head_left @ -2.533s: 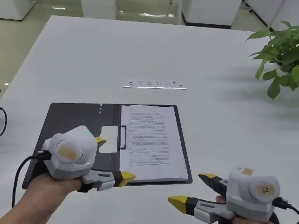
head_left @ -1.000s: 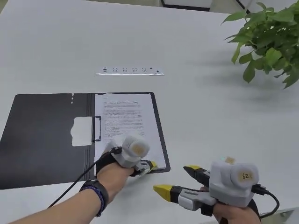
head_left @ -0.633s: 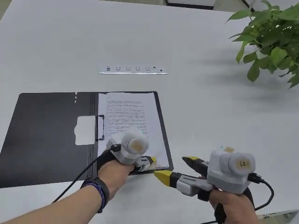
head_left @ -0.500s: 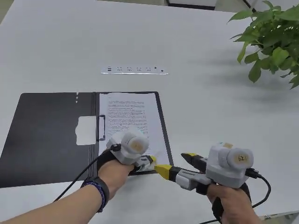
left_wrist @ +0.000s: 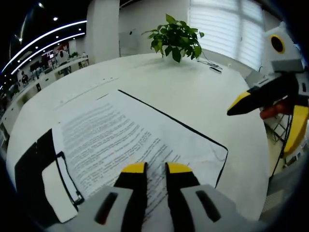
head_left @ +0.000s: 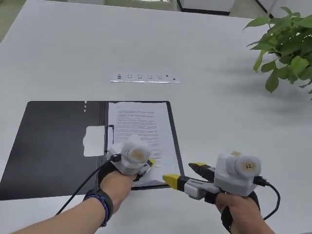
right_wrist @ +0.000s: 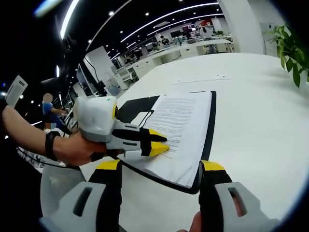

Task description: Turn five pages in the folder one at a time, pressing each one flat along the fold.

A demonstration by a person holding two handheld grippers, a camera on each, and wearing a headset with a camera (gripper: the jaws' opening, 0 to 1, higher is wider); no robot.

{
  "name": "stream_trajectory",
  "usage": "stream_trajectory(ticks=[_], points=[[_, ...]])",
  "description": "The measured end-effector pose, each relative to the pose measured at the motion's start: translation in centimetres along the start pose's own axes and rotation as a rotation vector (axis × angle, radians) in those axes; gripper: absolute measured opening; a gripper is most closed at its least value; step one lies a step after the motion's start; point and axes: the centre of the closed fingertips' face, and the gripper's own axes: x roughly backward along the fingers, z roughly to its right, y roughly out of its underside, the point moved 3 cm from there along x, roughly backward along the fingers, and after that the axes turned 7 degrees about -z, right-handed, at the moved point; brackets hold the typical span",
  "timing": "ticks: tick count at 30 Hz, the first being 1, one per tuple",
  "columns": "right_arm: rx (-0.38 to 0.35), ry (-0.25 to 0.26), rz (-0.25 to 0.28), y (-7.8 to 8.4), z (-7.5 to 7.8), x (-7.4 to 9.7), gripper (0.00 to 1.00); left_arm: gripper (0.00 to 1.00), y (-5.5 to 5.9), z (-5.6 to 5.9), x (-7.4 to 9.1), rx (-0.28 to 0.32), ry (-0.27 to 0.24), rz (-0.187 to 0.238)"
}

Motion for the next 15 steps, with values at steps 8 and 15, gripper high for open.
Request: stream_trajectory(ticks=[8,15], points=[[-0.005,-0.008,0.028,-1.3,0.0,-0.1,0.64,0.43,-0.9,2.7,0.1,0.099,0.109,0.007],[0.024,0.002,-0.004,-0.4,0.2,0.5,0.65,0.70,-1.0,4.8,-0.7,0.027,0.108,0.011]])
